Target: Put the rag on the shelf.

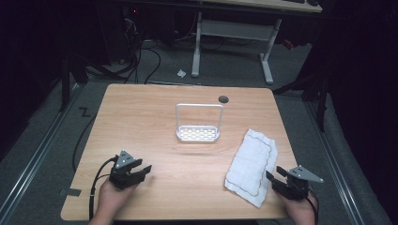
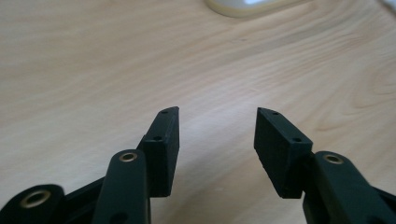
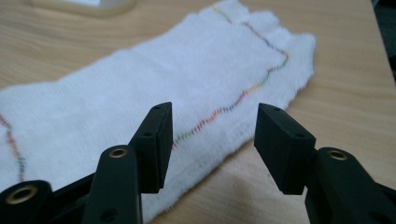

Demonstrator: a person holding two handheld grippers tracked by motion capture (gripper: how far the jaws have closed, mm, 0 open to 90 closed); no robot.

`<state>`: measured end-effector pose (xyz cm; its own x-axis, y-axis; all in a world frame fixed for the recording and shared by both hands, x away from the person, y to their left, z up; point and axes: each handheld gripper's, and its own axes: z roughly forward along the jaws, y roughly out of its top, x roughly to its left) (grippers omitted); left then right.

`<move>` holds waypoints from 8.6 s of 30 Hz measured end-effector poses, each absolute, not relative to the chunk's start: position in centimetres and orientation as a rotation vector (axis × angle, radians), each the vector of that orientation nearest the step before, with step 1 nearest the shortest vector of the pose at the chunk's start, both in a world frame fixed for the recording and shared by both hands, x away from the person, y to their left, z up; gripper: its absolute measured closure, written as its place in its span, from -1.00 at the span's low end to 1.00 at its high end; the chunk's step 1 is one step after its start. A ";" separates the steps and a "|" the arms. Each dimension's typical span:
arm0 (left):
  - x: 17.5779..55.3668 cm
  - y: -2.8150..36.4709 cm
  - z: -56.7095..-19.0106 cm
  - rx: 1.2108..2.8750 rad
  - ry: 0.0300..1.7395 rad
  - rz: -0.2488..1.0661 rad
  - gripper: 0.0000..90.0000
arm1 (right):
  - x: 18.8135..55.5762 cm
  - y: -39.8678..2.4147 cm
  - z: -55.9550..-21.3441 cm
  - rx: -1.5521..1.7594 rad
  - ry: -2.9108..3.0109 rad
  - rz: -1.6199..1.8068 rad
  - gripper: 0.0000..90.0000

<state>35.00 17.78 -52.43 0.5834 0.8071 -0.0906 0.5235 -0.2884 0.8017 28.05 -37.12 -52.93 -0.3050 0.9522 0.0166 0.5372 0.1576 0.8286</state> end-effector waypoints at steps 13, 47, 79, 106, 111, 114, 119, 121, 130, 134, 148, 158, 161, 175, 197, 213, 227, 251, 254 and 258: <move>35.7 18.0 -52.7 1.900 1.092 0.334 0.12 | 30.7 -36.3 -52.7 1.363 1.974 1.021 0.44; 34.2 14.9 -51.9 1.956 0.950 0.307 0.14 | 32.5 -26.9 -53.5 1.157 2.308 1.034 0.98; 30.6 5.6 -53.0 2.159 0.671 0.186 0.63 | 28.6 -18.6 -53.4 0.817 2.516 1.123 0.89; 35.3 6.7 -54.3 1.999 0.962 0.186 0.61 | 33.8 -19.9 -54.0 1.226 2.324 1.178 0.29; 35.0 6.6 -54.3 2.014 0.945 0.181 0.77 | 33.0 -19.2 -54.0 1.200 2.330 1.153 0.51; 34.7 6.3 -54.2 2.019 0.946 0.210 0.84 | 33.0 -19.0 -54.0 1.194 2.335 1.154 0.67; 34.5 6.3 -54.2 2.010 0.959 0.205 0.85 | 32.9 -18.8 -54.0 1.195 2.340 1.154 0.79; 34.5 6.3 -54.2 2.009 0.961 0.202 0.86 | 32.8 -18.7 -54.0 1.185 2.339 1.145 0.80; 33.9 6.3 -54.0 1.970 0.937 0.272 0.90 | 32.6 -19.0 -53.8 1.129 2.317 1.179 0.83; 33.6 6.2 -53.2 1.904 0.932 0.309 0.90 | 32.4 -19.1 -53.0 1.101 2.258 1.210 0.83; 34.0 5.4 -46.0 1.709 0.860 0.463 0.91 | 32.1 -20.2 -47.1 0.969 1.961 1.367 0.83; 33.4 5.7 -42.8 1.606 0.829 0.553 0.91 | 31.8 -19.5 -43.3 0.884 1.843 1.414 0.83; 33.4 5.9 -41.7 1.585 0.810 0.570 0.91 | 31.7 -19.5 -42.3 0.864 1.820 1.430 0.83; 33.3 6.4 -37.5 1.498 0.743 0.658 0.91 | 31.9 -18.9 -37.9 0.785 1.723 1.480 0.83; 36.8 6.3 -32.7 1.512 0.696 0.722 0.91 | 34.4 -19.1 -33.4 0.755 1.678 1.518 0.83; 42.8 5.4 -30.2 1.526 0.712 0.696 0.91 | 40.4 -19.6 -30.9 0.839 1.628 1.528 0.83; 46.2 5.5 -31.2 1.547 0.772 0.665 0.91 | 43.8 -19.1 -31.7 0.905 1.666 1.510 0.83; 53.0 4.7 -34.5 1.608 0.874 0.582 0.89 | 50.7 -19.5 -34.3 1.045 1.770 1.420 0.82; 53.6 4.5 -35.2 1.630 0.893 0.577 0.88 | 51.5 -19.6 -35.2 1.073 1.790 1.399 0.82; 54.5 4.5 -35.9 1.638 0.935 0.565 0.75 | 52.8 -19.6 -36.0 1.117 1.814 1.349 0.72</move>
